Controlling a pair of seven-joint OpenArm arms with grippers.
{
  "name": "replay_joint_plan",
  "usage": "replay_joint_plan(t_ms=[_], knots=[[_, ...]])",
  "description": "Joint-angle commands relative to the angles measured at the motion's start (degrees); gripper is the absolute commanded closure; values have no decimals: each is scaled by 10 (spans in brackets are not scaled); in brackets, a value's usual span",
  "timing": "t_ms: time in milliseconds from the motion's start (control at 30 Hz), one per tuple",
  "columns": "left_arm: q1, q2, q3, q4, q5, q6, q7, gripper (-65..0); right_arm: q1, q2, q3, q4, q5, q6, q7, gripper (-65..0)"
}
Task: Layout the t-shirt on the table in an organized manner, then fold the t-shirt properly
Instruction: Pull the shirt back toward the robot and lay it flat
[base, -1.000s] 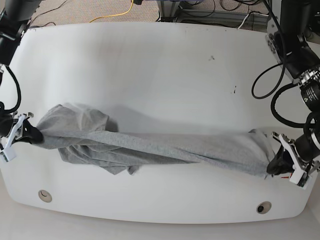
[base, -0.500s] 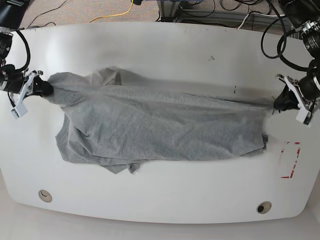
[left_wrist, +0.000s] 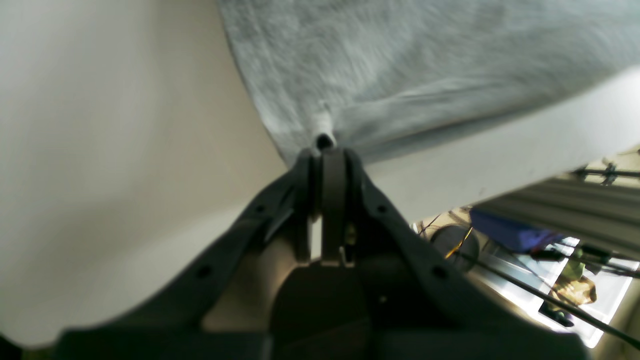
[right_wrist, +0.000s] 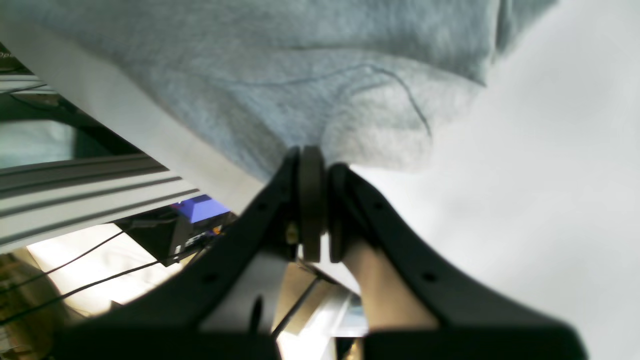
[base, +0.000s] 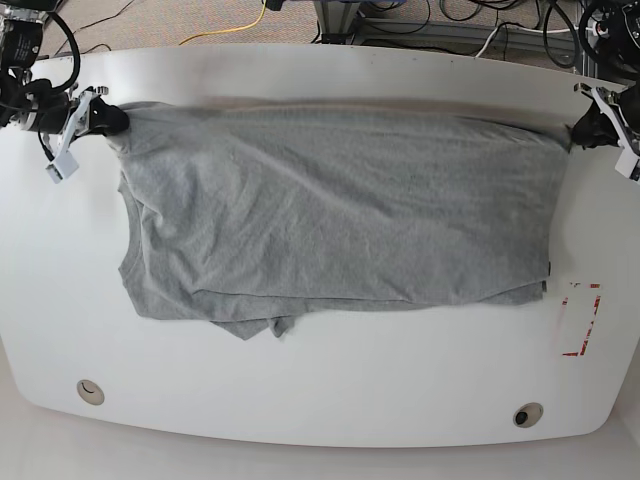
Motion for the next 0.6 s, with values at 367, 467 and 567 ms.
replay_joint_plan(t_ms=[367, 467, 567], knots=[[69, -15, -21, 8, -4, -1, -11, -3, -57, -31, 11, 9, 15, 1, 7, 0], [70, -14, -19, 8, -4, -1, -11, -3, -70, -41, 12, 9, 14, 1, 7, 0], [71, -14, -21, 8, -4, -1, -11, -3, -75, -44, 13, 19, 14, 1, 7, 0]])
